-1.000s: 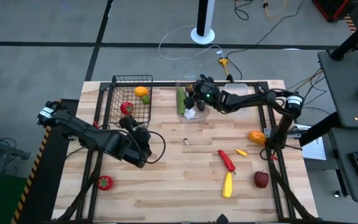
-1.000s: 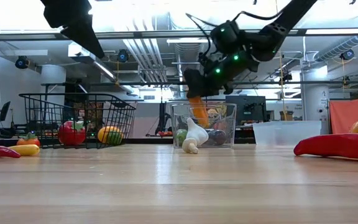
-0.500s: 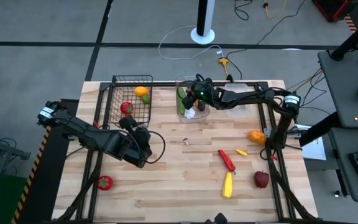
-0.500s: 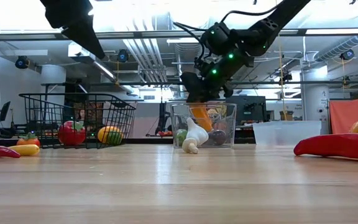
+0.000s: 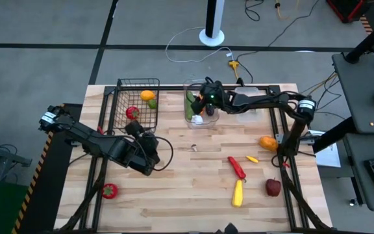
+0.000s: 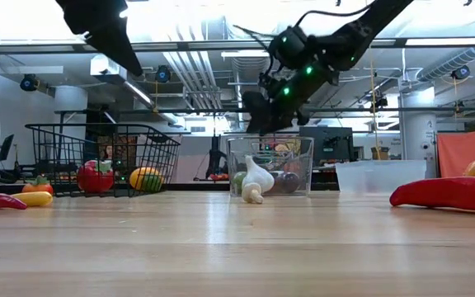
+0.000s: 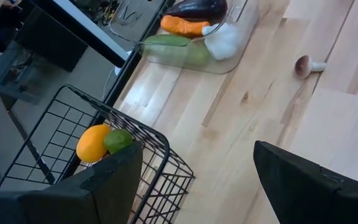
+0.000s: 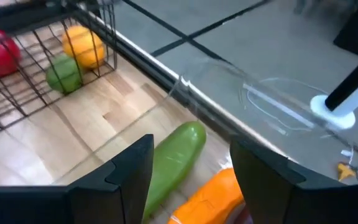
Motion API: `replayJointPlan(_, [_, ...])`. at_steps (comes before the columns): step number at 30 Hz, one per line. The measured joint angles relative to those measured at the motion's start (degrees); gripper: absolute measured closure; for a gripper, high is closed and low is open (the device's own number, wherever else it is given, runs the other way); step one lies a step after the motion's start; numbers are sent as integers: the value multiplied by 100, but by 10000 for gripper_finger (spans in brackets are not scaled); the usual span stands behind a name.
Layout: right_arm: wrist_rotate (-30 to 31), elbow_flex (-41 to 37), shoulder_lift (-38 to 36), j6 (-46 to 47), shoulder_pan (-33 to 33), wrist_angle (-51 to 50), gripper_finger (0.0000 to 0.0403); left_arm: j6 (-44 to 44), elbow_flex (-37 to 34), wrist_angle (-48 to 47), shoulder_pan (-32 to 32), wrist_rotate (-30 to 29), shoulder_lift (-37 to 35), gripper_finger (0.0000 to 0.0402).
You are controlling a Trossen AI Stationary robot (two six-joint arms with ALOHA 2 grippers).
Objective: Sort produce into baskets
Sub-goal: Put the brown mushroom into the right transparent bin
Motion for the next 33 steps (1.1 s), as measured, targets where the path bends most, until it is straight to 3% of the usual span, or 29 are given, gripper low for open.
replayJointPlan(10, [-227,-7,-1279,-397,448,-1142,197,6,-2,275,-13,58,0,113])
replayJointPlan(19, [-1763,-32,-2400,199,1296,-3127,197,304,-14,982,-13,261,24,113])
replayJointPlan(27, [-1784,-61,-2593,1088,2317,-4441,197,1324,-246,2393,-22,844,24,113])
replayJointPlan(33, [-1699,-72,-2595,1606,2877,-4952,197,2016,-513,3321,-22,964,25,113])
